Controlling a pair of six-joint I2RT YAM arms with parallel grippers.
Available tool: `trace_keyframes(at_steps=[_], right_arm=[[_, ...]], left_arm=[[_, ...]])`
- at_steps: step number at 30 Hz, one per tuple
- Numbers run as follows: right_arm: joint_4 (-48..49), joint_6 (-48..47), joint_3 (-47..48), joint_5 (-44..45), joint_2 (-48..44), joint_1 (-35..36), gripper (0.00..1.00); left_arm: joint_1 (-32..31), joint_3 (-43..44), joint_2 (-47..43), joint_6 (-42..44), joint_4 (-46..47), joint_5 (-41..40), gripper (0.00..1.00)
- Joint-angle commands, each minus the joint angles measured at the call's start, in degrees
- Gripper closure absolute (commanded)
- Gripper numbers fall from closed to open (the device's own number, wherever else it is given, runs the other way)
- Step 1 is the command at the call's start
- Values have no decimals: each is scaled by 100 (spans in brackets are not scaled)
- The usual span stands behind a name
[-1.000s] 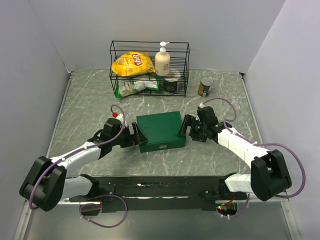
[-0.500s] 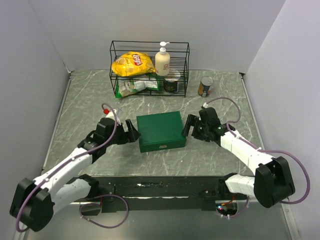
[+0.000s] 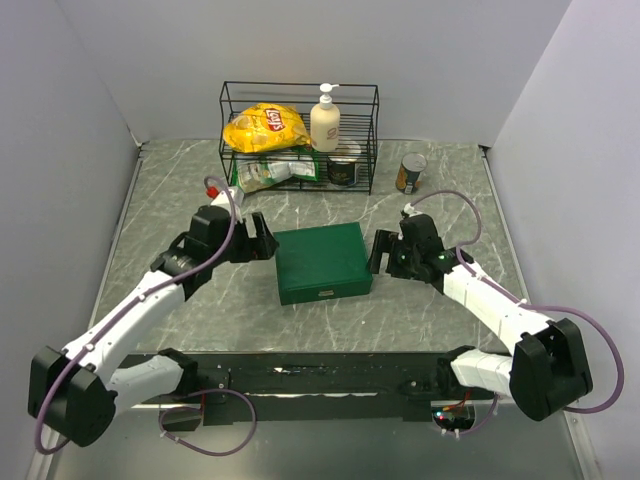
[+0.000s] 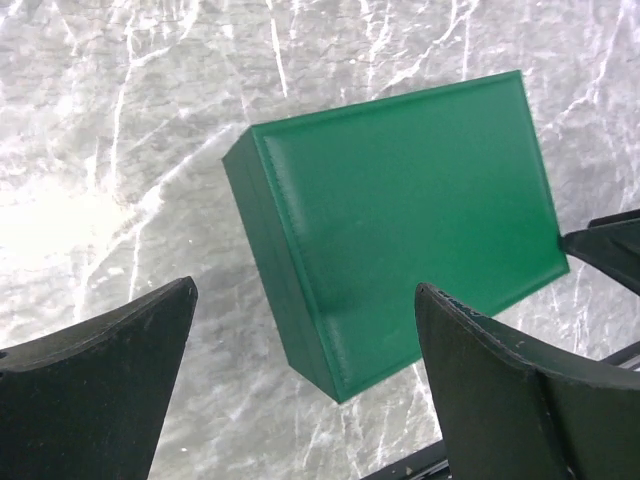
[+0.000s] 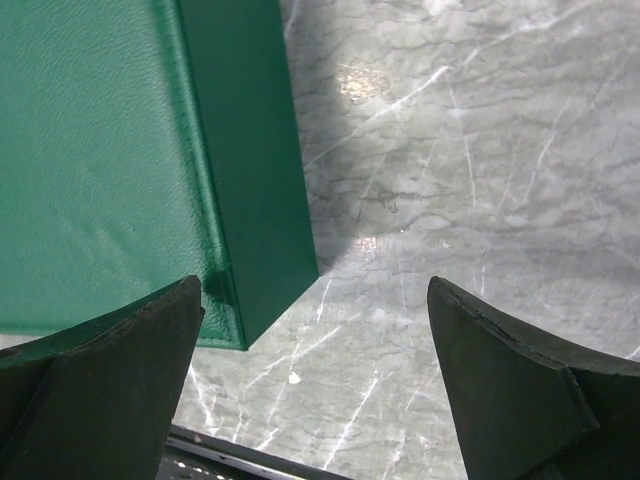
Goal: Organize the mixed jewelry
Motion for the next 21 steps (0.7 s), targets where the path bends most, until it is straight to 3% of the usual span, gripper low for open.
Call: trace_keyframes(at_steps=[1,8,14,18,21], right_arm=[[342,-449,261,-90,-183,-18,0],[386,-968,296,655,-481,-18,0],[642,-1232,50,1666,-983,-263,0],[544,-1144,76,1633,-904,-772,0],[1376,-1206,-415,1135,-991,-1036,0]], left_arm=[[353,363,217,327,-223,379,4],[2056,21,-29,73,313,2268,4],[2489,118,-90,187,101,2024,4],[2577,-32,-441,20,321,1779,4],[2577,-216,-661,-41,470,1576,4]])
